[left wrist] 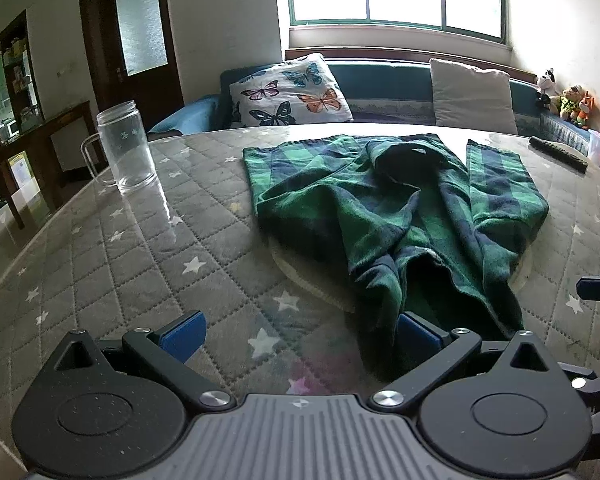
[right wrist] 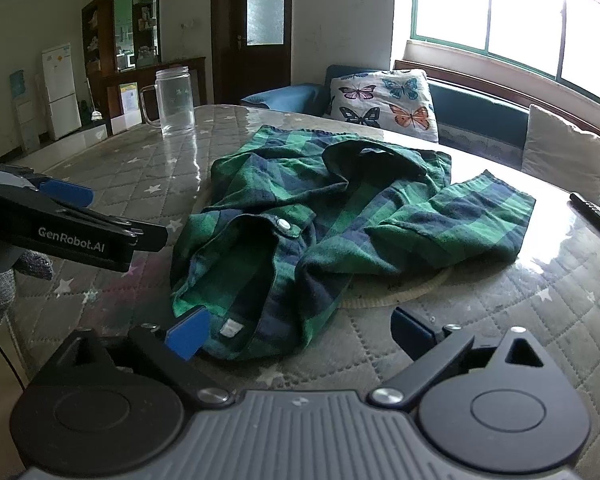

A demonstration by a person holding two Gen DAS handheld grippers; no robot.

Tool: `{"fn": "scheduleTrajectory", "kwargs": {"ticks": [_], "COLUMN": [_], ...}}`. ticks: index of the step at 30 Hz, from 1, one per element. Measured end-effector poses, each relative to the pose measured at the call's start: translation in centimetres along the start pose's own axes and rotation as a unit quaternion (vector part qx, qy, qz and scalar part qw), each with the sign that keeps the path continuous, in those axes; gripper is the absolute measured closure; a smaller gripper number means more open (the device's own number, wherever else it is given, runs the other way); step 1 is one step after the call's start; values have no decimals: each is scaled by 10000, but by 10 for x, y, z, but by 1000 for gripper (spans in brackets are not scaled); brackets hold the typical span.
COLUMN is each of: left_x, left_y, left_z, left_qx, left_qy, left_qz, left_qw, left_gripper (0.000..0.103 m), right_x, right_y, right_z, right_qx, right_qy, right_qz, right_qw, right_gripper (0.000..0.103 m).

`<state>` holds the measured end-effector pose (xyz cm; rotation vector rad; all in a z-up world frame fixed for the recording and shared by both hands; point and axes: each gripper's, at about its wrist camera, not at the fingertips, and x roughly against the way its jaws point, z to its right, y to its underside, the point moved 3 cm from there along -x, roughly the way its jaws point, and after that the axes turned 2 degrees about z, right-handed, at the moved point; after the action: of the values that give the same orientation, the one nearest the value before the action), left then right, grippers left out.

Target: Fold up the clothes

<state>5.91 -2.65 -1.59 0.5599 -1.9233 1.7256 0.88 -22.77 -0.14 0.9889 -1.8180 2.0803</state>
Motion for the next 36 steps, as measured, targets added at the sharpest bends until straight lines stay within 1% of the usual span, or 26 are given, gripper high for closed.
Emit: {"fn": "scheduleTrajectory", "kwargs": {"ticks": [9, 13, 15, 21, 23, 25, 27, 29, 32, 36], "left_x": [-11, -16, -19, -31, -38, -48, -60, -71, -89, -119], "left_y": [-14, -22, -27, -49, -60, -71, -82, -91, -106, -123], "left_z": [3, 6, 7, 13, 15, 19, 25, 32, 44, 59], "left_qx": [-110, -211, -278, -438, -474, -531, -645, -747, -877, -1070], "left_qy": [25, 45, 69, 280, 417, 520, 548, 600, 681, 641], "left_qz": [-4, 41, 69, 146, 151, 148, 155, 162, 167, 160], "left_qw": [9999, 9998, 9996, 9985, 9979, 9971, 9963, 9953, 9937, 9921], "left_gripper": [0, 0, 0, 1, 2, 6, 11, 13, 14, 14], "right_x": [-12, -18, -21, -32, -36, -41, -47, -53, -65, -81], "right_y": [-11, -17, -20, -33, -39, -45, -51, -57, -64, -70], "right_z": [8, 13, 17, 35, 44, 55, 68, 82, 103, 130], "right_qx": [-50, -60, -78, -179, -204, -268, -347, -436, -563, -716], "right_qy": [10, -23, -38, 54, 150, 236, 332, 445, 608, 756], "right_qz": [-14, -37, -52, -46, -29, -10, -2, 5, -10, -45], "right_qw": [10000, 10000, 9999, 9998, 9997, 9994, 9988, 9981, 9966, 9946], "right_gripper": [5, 9, 9, 13, 14, 16, 17, 18, 20, 22]}}
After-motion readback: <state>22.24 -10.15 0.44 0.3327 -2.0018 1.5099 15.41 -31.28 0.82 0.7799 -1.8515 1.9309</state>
